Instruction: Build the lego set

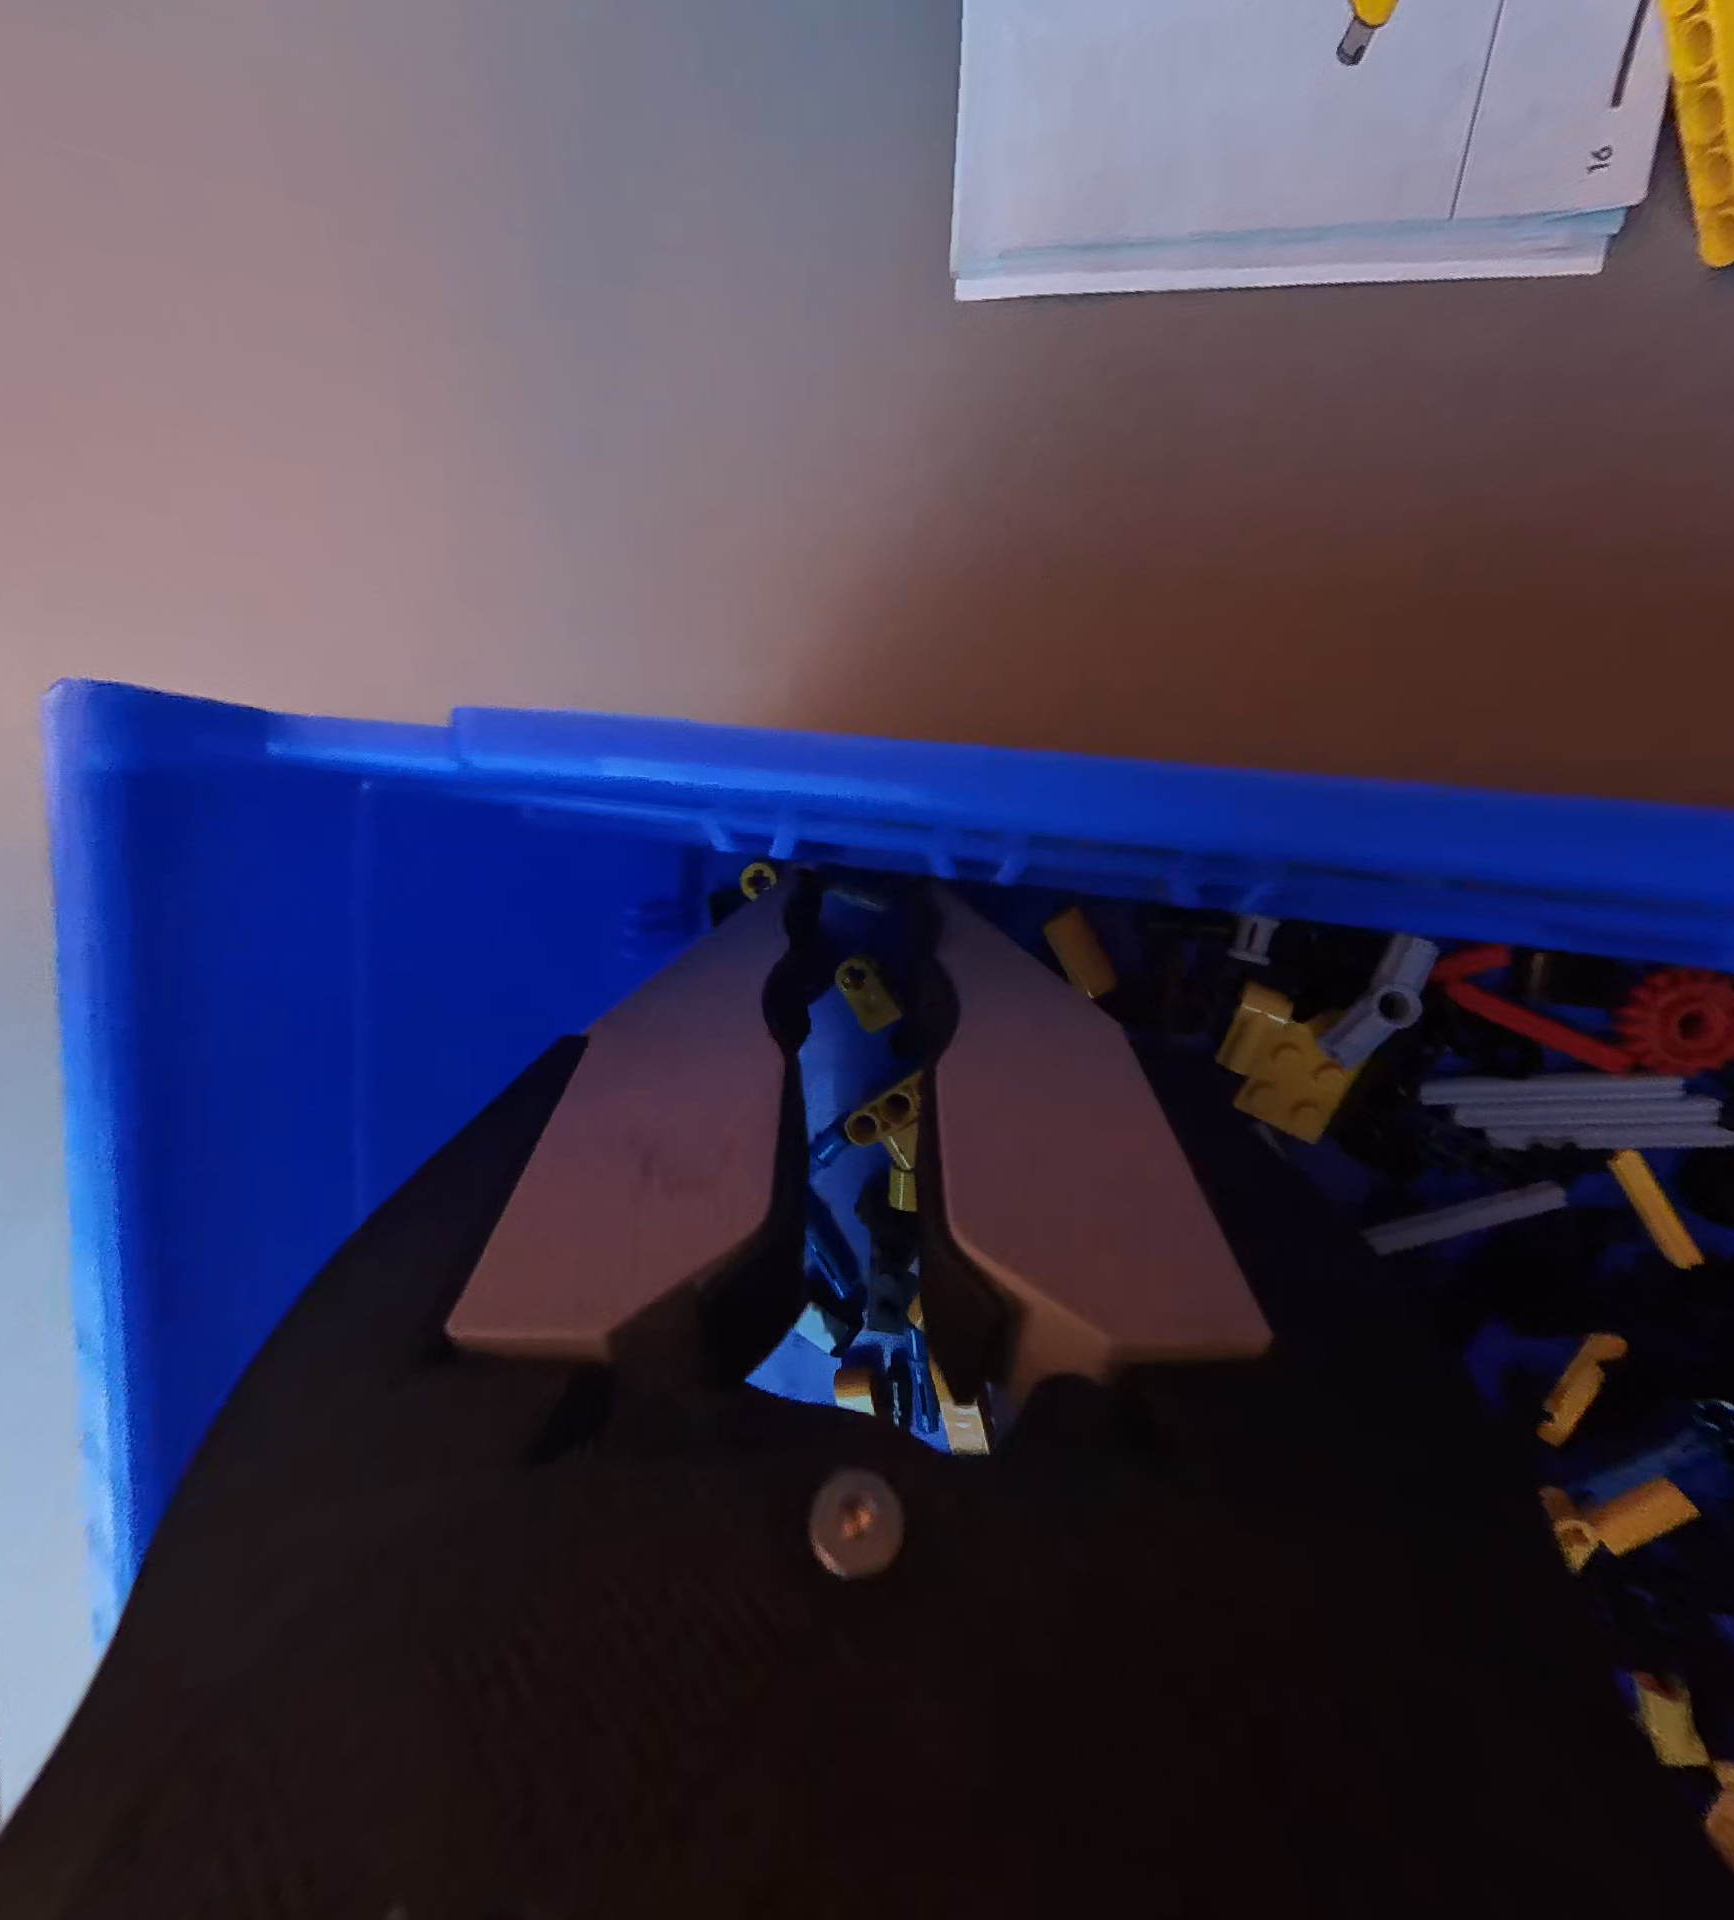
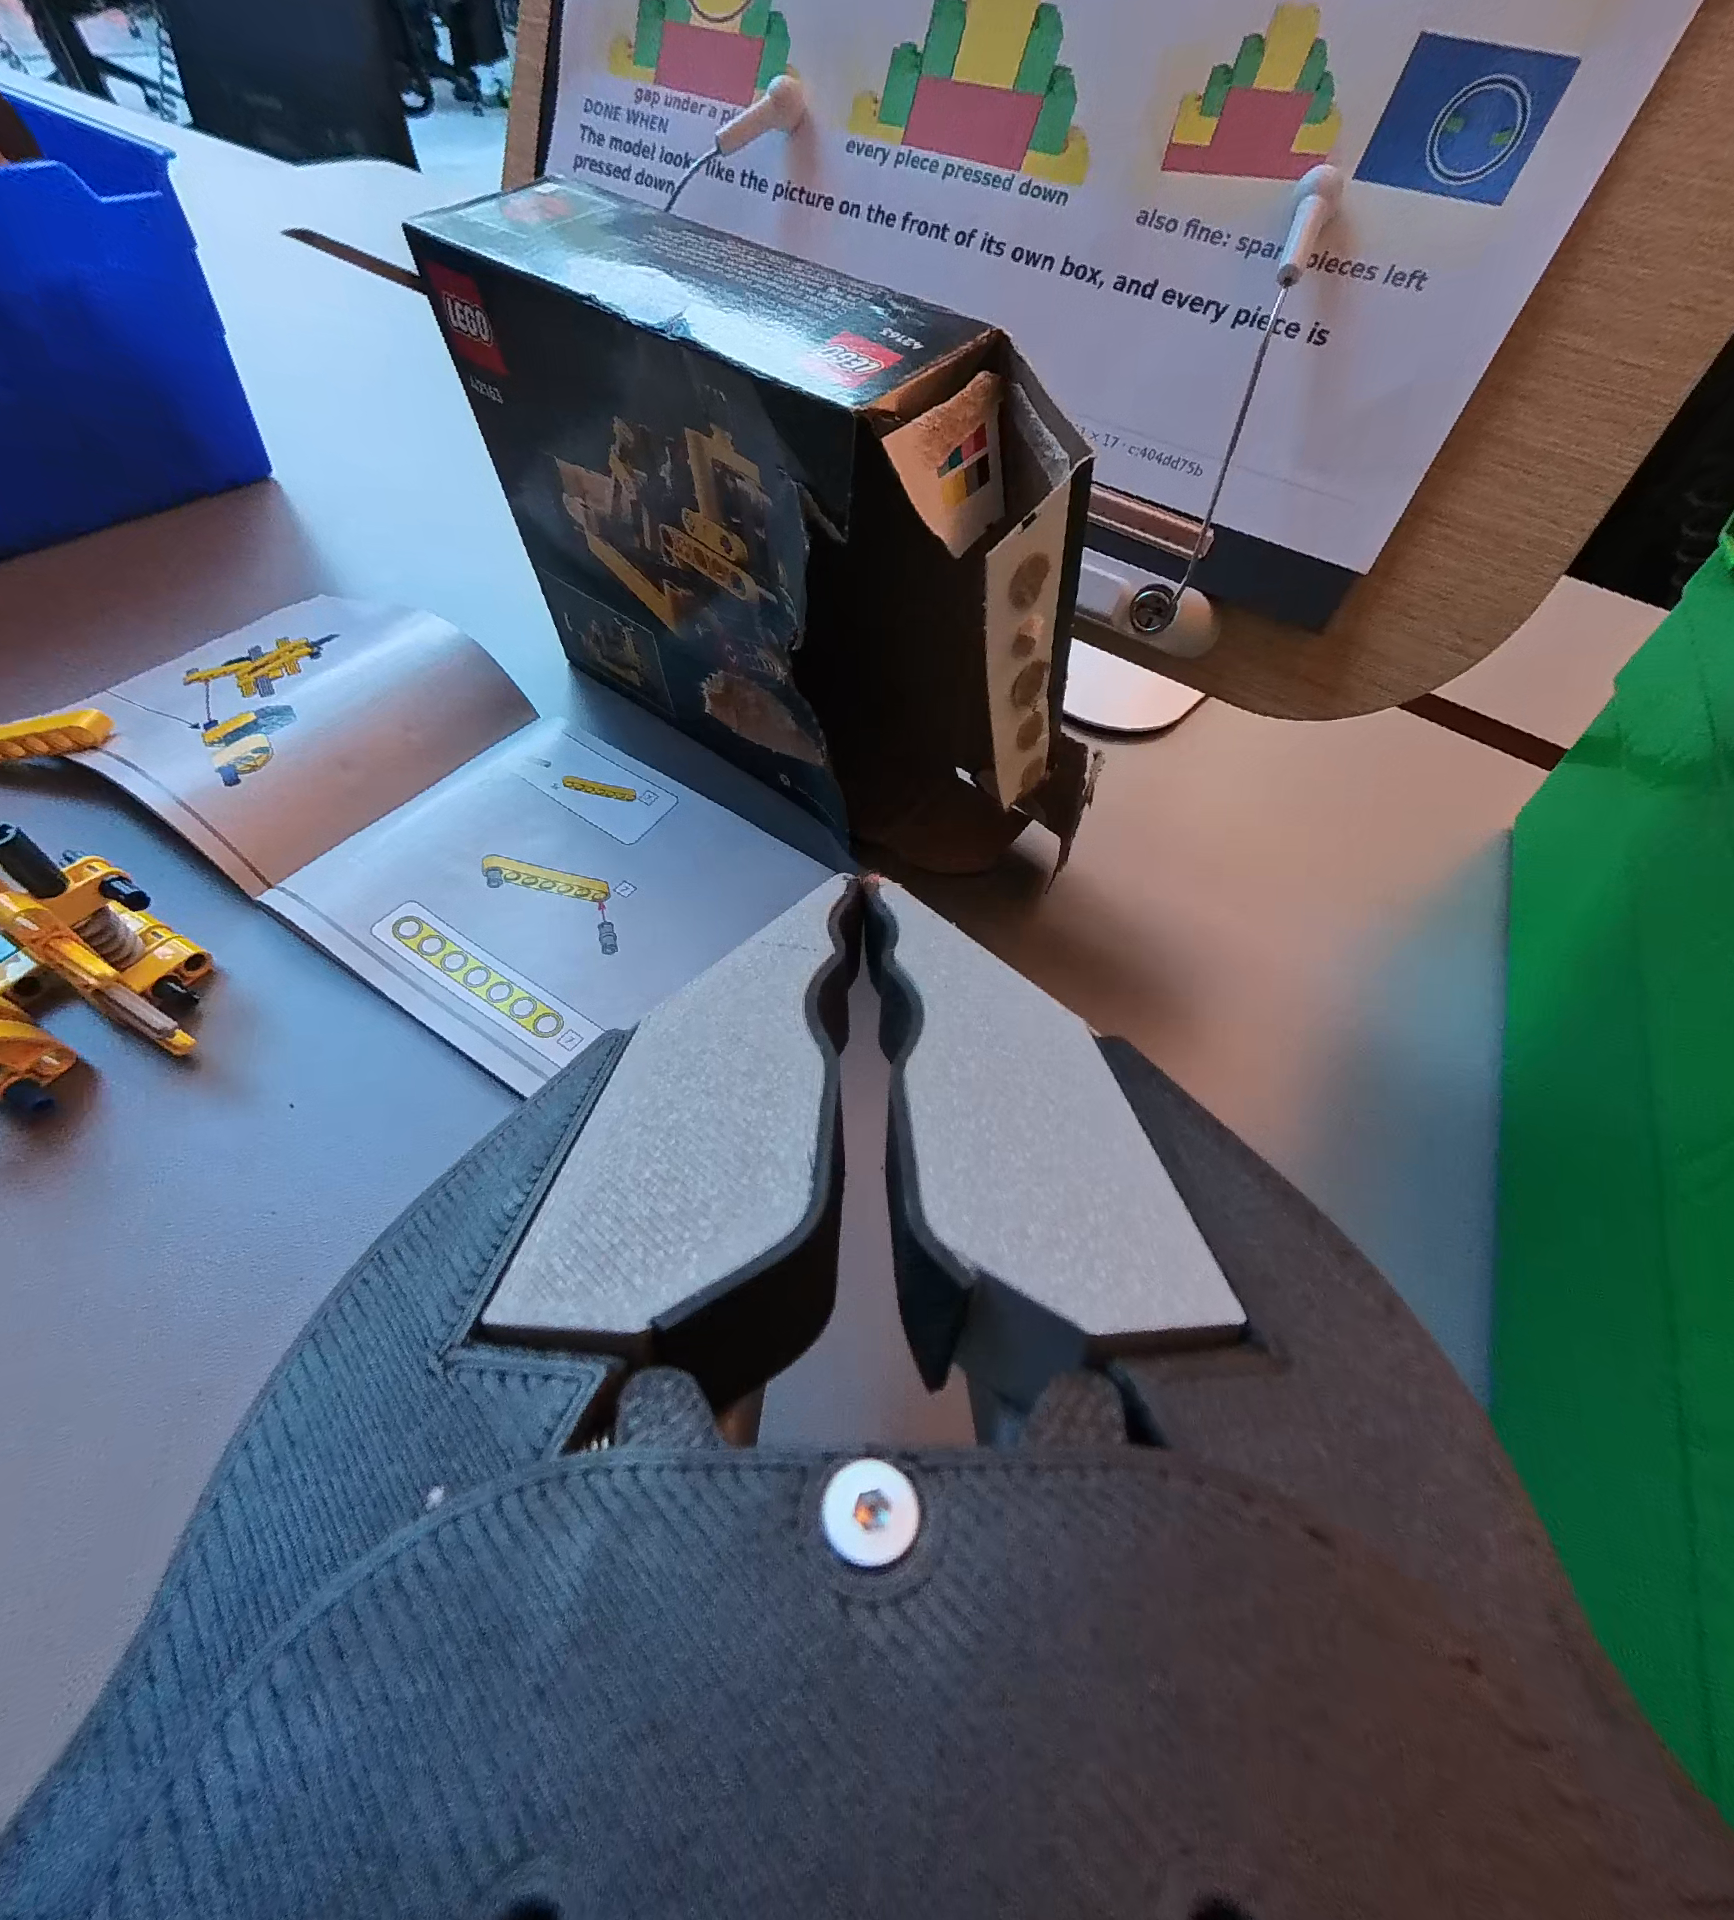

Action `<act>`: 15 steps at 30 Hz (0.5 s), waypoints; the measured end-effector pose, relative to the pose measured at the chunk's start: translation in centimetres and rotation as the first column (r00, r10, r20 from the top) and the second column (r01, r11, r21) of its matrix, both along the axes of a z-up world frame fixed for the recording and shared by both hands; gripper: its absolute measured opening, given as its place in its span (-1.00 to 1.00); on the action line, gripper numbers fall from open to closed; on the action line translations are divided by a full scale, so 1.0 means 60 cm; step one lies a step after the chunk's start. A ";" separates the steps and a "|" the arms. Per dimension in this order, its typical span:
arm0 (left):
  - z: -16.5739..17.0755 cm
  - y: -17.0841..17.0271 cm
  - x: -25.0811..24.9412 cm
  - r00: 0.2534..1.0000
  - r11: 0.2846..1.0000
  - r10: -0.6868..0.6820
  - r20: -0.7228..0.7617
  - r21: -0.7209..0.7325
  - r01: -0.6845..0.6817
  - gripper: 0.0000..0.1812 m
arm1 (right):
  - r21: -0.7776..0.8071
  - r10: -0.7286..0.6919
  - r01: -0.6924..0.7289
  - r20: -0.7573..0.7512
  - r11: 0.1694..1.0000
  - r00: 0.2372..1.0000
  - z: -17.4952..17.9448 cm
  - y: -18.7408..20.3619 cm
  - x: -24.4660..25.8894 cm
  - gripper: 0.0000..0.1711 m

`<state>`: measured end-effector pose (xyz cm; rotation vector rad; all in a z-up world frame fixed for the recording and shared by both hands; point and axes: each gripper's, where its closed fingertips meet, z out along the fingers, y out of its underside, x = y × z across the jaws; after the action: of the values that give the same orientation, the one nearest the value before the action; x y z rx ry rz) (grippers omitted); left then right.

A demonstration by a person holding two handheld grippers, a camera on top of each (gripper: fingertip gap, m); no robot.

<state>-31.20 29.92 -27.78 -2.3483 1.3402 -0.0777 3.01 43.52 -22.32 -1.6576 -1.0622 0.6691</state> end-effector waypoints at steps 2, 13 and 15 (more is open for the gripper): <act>0.000 -0.001 0.000 1.000 1.000 -0.006 0.007 0.007 0.006 -0.87 | 0.003 -0.001 0.001 -0.003 1.000 1.000 0.001 0.000 0.000 -1.00; 0.007 -0.006 -0.008 0.998 1.000 -0.020 0.061 0.025 0.019 -0.87 | 0.003 0.002 -0.002 -0.001 1.000 1.000 0.001 0.000 0.000 -1.00; 0.015 -0.004 -0.004 0.997 0.999 -0.027 0.079 0.037 0.024 -0.87 | 0.004 0.001 -0.001 -0.003 1.000 1.000 0.001 0.000 0.000 -1.00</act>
<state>-31.42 29.69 -26.87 -2.2744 1.3225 -0.1512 3.03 43.49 -22.27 -1.6528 -1.0617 0.6694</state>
